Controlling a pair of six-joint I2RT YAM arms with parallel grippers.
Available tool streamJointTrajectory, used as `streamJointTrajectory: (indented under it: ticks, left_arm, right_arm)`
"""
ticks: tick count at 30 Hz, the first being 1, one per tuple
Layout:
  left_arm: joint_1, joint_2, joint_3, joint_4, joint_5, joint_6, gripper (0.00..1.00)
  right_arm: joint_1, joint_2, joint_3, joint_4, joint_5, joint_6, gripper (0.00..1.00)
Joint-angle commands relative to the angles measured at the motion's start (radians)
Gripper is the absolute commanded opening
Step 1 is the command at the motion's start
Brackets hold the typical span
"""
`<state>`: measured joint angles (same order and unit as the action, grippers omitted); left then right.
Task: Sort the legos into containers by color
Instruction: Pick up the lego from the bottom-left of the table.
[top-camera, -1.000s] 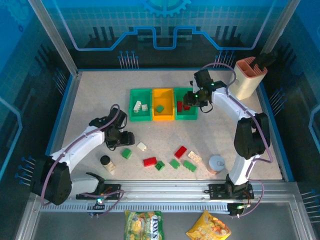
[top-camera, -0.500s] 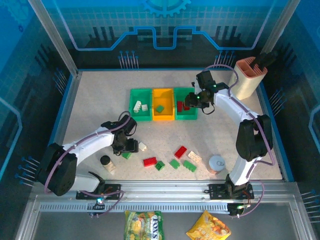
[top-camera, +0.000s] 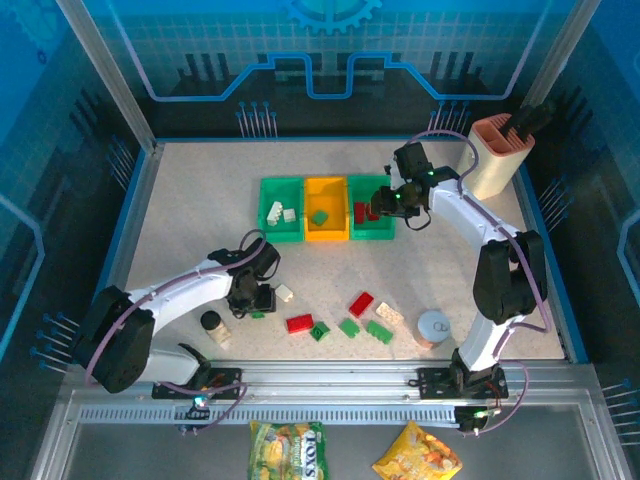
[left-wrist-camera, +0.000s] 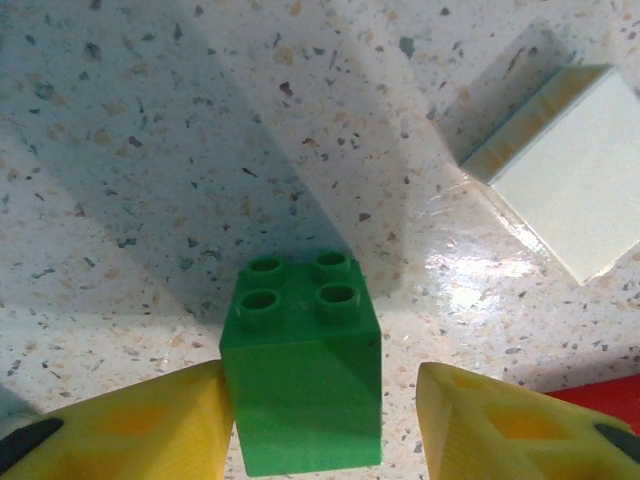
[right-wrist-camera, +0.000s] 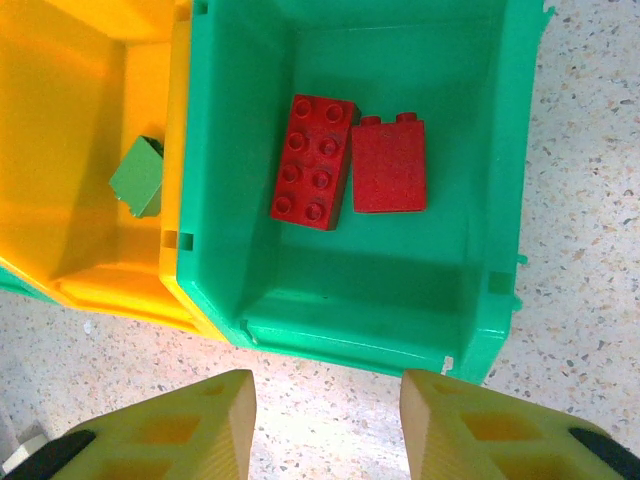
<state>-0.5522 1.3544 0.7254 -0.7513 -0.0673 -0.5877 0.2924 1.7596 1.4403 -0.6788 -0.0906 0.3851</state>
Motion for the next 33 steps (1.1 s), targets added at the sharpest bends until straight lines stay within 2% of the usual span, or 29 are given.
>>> streamJointTrajectory:
  ticks: [1, 10, 33]
  left_arm:
    - [-0.007, -0.004, -0.012, -0.017, -0.033, -0.023, 0.49]
    - [-0.008, 0.006, -0.012, -0.005, -0.039, -0.022, 0.41]
    - [-0.006, 0.02, 0.068, -0.031, -0.055, 0.029, 0.33]
  right_arm:
    - [-0.013, -0.031, -0.003, 0.005, -0.023, -0.008, 0.43]
    - [-0.012, -0.05, -0.006, -0.002, -0.021, -0.008, 0.43]
    - [-0.013, -0.087, -0.013, -0.036, 0.002, -0.019, 0.43]
